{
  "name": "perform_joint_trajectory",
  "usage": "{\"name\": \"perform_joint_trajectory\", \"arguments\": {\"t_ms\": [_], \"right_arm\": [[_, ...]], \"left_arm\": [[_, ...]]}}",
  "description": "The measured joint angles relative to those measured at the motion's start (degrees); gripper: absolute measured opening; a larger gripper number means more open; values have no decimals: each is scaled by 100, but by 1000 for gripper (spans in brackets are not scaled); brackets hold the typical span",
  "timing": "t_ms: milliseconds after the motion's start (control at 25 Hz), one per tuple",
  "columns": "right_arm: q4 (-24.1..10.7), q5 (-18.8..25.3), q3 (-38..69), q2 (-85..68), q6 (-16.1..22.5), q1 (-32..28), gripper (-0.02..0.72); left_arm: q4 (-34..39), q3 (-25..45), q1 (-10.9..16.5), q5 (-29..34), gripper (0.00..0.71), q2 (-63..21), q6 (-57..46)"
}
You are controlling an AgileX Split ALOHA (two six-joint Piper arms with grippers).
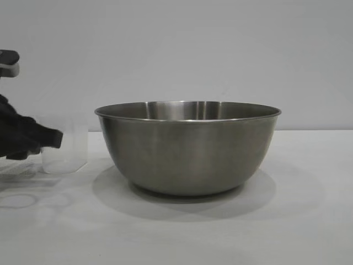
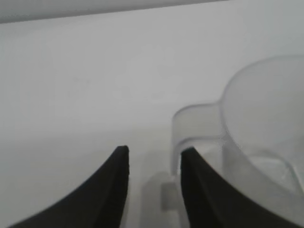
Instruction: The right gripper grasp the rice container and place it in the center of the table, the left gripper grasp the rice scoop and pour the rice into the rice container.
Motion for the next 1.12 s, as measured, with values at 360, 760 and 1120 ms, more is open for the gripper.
{"name": "perform_joint_trajectory", "arguments": {"t_ms": [360,760,1120], "right_arm": [[0,0,0,0,0,0,445],[0,0,0,0,0,0,445],[0,0,0,0,0,0,445]], "left_arm": [[608,996,0,93,300,-1514,0],[1056,1033,0,2886,300,-3479,11],[1080,91,0,6687,300,-5197,34]]}}
